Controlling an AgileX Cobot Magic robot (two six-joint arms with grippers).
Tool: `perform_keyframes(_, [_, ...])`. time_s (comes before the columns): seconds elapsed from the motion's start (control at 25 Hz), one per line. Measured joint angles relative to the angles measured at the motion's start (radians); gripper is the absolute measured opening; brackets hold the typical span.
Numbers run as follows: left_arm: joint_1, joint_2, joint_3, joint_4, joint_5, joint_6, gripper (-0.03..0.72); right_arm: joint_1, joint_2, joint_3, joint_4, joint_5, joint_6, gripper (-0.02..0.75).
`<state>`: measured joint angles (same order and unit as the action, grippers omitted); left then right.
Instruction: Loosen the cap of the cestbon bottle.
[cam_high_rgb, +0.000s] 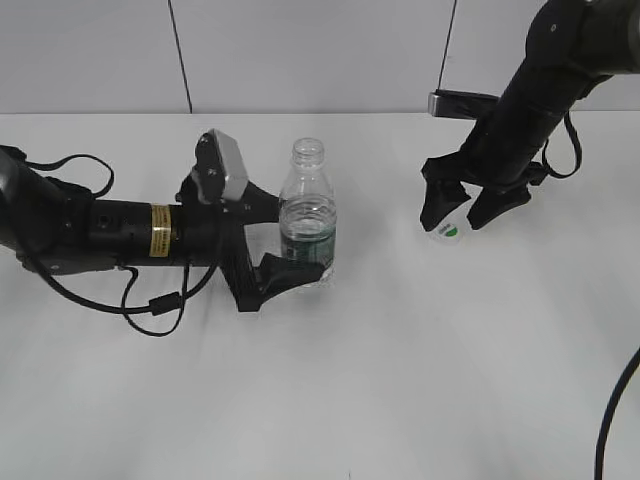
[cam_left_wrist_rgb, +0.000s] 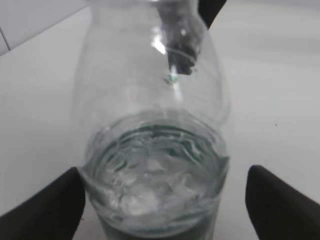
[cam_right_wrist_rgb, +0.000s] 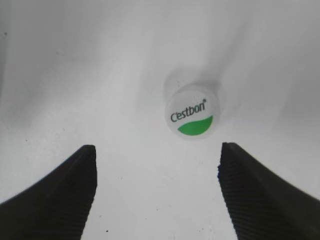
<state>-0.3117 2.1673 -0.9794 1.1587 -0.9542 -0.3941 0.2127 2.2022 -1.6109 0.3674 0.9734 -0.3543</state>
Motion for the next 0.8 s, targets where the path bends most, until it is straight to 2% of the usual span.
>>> perform_keyframes(0.28, [0.031, -0.055, 0.0, 0.248, 0.009, -0.12, 0.59, 0.0, 0.0, 0.0, 0.0, 0.014, -0.001, 0.578])
perform_keyframes(0.48, [0.07, -0.069, 0.0, 0.34, 0.016, -0.196, 0.59, 0.0, -0.005, 0.0, -0.001, 0.018, -0.001, 0.578])
perform_keyframes(0.8, [0.171, -0.077, 0.0, 0.48, 0.035, -0.29, 0.59, 0.0, -0.008, 0.0, -0.028, 0.069, -0.001, 0.578])
